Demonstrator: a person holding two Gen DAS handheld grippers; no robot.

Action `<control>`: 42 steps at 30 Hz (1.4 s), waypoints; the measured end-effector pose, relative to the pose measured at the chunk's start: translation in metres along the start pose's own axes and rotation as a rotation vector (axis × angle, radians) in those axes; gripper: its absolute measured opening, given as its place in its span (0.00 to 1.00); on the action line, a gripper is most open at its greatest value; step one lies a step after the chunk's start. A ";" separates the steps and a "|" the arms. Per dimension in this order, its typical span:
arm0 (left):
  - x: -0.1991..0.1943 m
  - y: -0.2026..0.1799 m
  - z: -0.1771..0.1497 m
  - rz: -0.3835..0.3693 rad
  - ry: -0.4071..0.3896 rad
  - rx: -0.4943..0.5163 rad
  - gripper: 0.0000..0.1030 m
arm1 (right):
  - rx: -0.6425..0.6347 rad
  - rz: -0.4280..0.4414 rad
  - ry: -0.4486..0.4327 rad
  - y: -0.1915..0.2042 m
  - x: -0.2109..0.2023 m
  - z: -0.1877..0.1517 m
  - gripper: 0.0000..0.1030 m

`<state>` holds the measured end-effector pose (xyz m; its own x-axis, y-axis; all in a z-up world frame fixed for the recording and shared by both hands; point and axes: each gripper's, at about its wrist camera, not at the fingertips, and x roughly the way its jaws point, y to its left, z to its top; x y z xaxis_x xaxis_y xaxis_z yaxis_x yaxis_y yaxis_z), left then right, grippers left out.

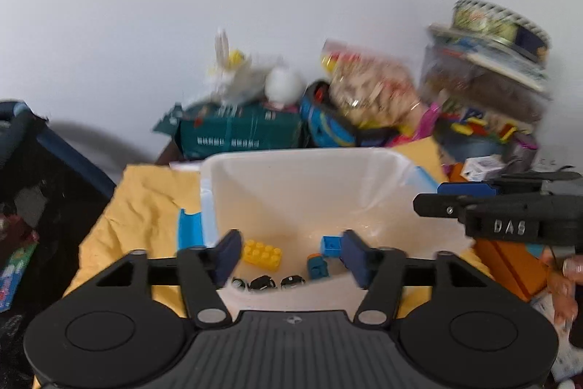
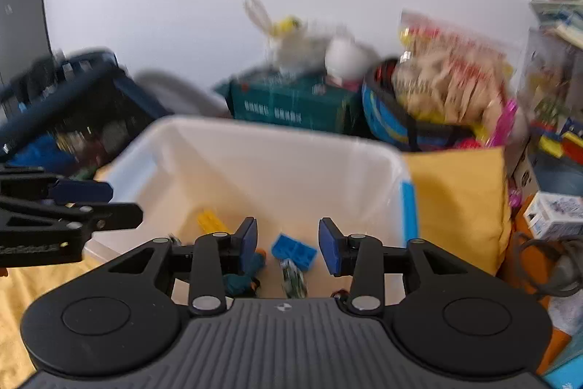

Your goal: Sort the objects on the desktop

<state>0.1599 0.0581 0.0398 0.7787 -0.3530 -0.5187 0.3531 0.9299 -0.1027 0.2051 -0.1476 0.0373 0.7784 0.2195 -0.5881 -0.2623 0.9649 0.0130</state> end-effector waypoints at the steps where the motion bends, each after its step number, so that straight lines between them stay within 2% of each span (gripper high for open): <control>1: -0.011 -0.001 -0.009 0.004 -0.010 0.000 0.67 | 0.009 0.020 -0.024 -0.001 -0.010 0.001 0.40; 4: -0.034 -0.004 -0.047 0.016 0.008 0.006 0.67 | 0.005 0.057 -0.051 -0.001 -0.039 -0.013 0.40; 6: -0.037 -0.008 -0.076 0.022 0.077 0.005 0.67 | 0.006 0.072 -0.036 0.002 -0.053 -0.032 0.40; 10: -0.036 -0.016 -0.129 -0.009 0.222 -0.019 0.66 | -0.016 0.107 0.093 0.017 -0.049 -0.085 0.41; 12: -0.039 -0.020 -0.148 -0.004 0.261 -0.024 0.66 | 0.009 0.146 0.168 0.023 -0.040 -0.111 0.40; 15: -0.041 -0.022 -0.163 -0.005 0.298 -0.024 0.66 | 0.031 0.153 0.235 0.032 -0.032 -0.134 0.41; 17: -0.043 -0.021 -0.168 0.008 0.305 -0.015 0.66 | 0.035 0.198 0.237 0.041 -0.034 -0.140 0.41; 19: -0.045 -0.018 -0.167 0.017 0.304 -0.020 0.66 | -0.013 0.230 0.216 0.056 -0.040 -0.142 0.41; 22: -0.046 -0.016 -0.168 0.021 0.307 -0.037 0.66 | -0.093 0.207 0.235 0.077 -0.034 -0.147 0.44; 26: -0.047 -0.019 -0.170 0.021 0.308 -0.026 0.66 | -0.117 0.204 0.241 0.086 -0.019 -0.153 0.43; 28: -0.049 -0.020 -0.171 0.019 0.306 -0.023 0.66 | -0.144 0.176 0.244 0.087 -0.015 -0.157 0.31; 29: -0.050 -0.020 -0.171 0.020 0.302 -0.021 0.66 | -0.134 0.188 0.251 0.084 -0.013 -0.159 0.25; 30: -0.051 -0.019 -0.171 0.023 0.299 -0.021 0.66 | -0.117 0.198 0.259 0.081 -0.015 -0.160 0.22; 33: -0.051 -0.015 -0.171 0.034 0.297 -0.037 0.66 | -0.070 0.298 0.273 0.069 -0.031 -0.161 0.22; 35: -0.050 -0.012 -0.173 0.037 0.299 -0.048 0.66 | -0.040 0.397 0.335 0.065 -0.040 -0.163 0.22; 38: -0.048 -0.011 -0.175 0.045 0.309 -0.060 0.66 | 0.017 0.486 0.421 0.062 -0.047 -0.175 0.22; 40: -0.048 -0.014 -0.174 0.036 0.307 -0.055 0.66 | 0.076 0.481 0.434 0.056 -0.045 -0.183 0.23; 42: -0.049 -0.020 -0.174 0.022 0.300 -0.037 0.66 | 0.083 0.421 0.424 0.051 -0.047 -0.184 0.32</control>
<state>0.0248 0.0745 -0.0805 0.5960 -0.2918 -0.7481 0.3148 0.9420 -0.1166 0.0501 -0.1349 -0.0836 0.3177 0.5252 -0.7894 -0.4398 0.8192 0.3680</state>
